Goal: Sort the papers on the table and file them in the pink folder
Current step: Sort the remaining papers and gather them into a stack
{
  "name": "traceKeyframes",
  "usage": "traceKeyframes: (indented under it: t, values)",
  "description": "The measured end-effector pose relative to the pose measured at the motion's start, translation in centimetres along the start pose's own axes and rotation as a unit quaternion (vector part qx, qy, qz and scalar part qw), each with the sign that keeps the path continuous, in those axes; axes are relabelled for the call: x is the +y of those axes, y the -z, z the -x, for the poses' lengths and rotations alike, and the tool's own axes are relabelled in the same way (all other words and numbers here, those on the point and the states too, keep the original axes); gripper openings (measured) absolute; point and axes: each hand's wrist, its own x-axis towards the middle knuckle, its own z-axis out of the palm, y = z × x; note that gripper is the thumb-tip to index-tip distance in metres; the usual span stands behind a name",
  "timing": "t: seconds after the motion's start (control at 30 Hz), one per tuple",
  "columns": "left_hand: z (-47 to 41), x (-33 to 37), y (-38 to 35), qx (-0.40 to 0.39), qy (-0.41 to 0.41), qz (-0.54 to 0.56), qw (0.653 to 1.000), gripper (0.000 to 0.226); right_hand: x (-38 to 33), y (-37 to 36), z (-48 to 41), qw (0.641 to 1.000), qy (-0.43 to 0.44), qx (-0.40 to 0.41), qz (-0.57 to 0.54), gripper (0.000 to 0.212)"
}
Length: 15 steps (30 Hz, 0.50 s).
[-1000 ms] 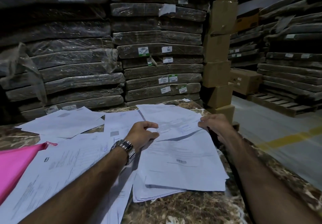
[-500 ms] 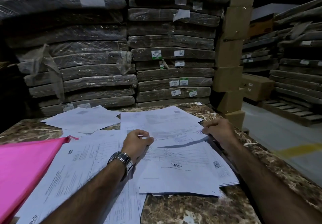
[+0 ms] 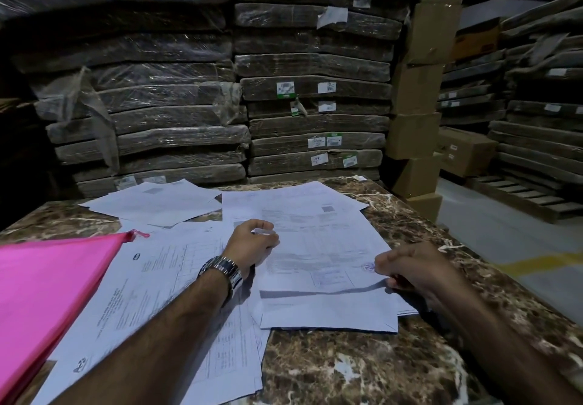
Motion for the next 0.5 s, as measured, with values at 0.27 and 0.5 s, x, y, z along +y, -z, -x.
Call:
traceKeyframes:
  t: [0.27, 0.5]
  values:
    - [0.9, 0.8, -0.1, -0.04, 0.003, -0.047, 0.998, 0.027, 1.7, -0.1, 5.6, 0.997, 0.037, -0.007, 0.064, 0.005]
    - [1.8, 3.1, 0.2, -0.087, -0.04, -0.082, 0.992, 0.032, 0.4, 0.4, 5.6, 0.966, 0.115, 0.03, 0.229, 0.012]
